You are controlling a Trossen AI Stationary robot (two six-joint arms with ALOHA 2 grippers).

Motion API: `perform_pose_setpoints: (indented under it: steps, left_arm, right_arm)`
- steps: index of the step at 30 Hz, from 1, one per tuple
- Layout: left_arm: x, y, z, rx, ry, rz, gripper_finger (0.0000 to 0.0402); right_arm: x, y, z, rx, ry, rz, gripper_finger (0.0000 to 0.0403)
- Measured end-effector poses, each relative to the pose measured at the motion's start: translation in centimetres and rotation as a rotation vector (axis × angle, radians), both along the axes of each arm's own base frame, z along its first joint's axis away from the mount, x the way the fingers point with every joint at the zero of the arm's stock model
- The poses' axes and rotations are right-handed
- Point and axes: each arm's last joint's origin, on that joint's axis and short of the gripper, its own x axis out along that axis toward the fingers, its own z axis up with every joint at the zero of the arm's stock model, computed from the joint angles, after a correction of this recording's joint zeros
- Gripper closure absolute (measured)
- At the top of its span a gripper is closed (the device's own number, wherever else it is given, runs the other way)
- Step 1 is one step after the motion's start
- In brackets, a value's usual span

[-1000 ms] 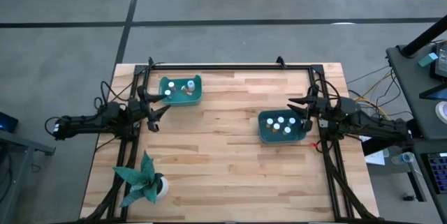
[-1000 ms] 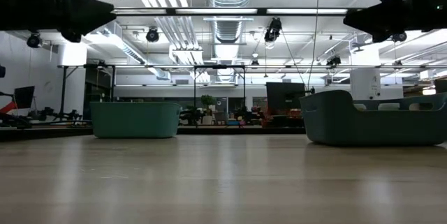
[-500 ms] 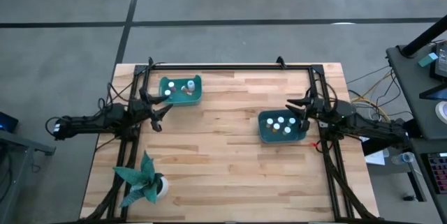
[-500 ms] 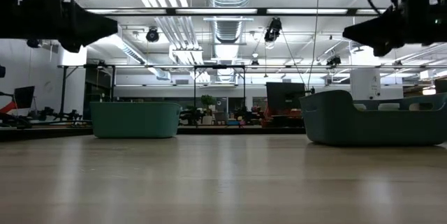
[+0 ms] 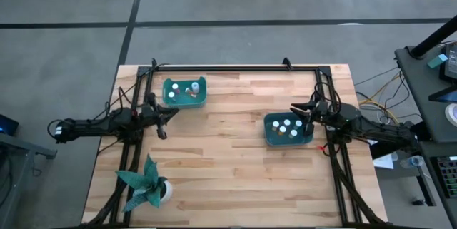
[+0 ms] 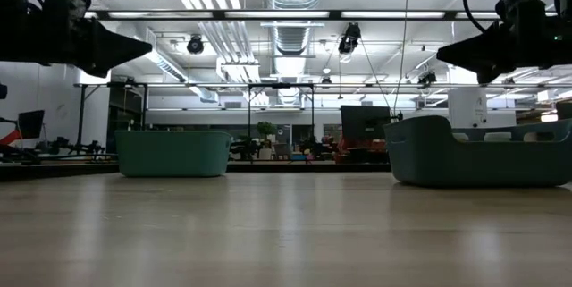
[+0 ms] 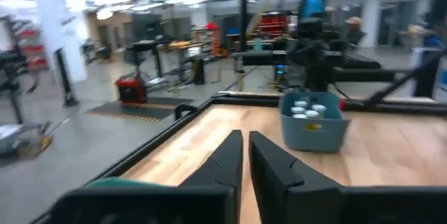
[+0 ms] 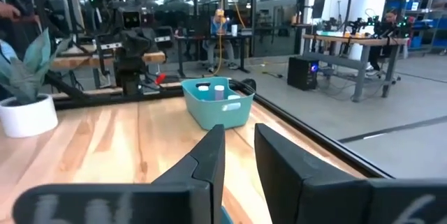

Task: Pick and place medicine bottles into bin by pill shape (circle, oval)
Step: Return to Home Position

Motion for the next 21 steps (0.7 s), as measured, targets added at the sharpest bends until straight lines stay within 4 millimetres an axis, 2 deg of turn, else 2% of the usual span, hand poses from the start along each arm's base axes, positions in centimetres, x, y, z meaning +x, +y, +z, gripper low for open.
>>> perform_pose_setpoints:
  steps: [4, 9, 15, 21]
  left_arm:
    - [0.07, -0.18, -0.06, 0.076, 0.030, -0.062, 0.0392]
    - [0.02, 0.04, -0.05, 0.072, 0.031, 0.018, 0.0389]
    - [0.07, 0.05, -0.14, 0.083, 0.044, 0.020, 0.0389]
    - [0.10, 0.05, -0.18, 0.095, 0.053, 0.021, 0.0389]
  right_arm:
    - [0.00, 0.00, -0.22, -0.024, 0.031, 0.000, 0.0338]
    - [0.06, 0.00, -0.32, -0.046, 0.049, 0.002, 0.0339]
    - [0.05, 0.00, -0.31, 0.074, 0.010, 0.004, 0.0339]
    - [0.05, 0.00, -0.32, 0.095, 0.004, 0.004, 0.0339]
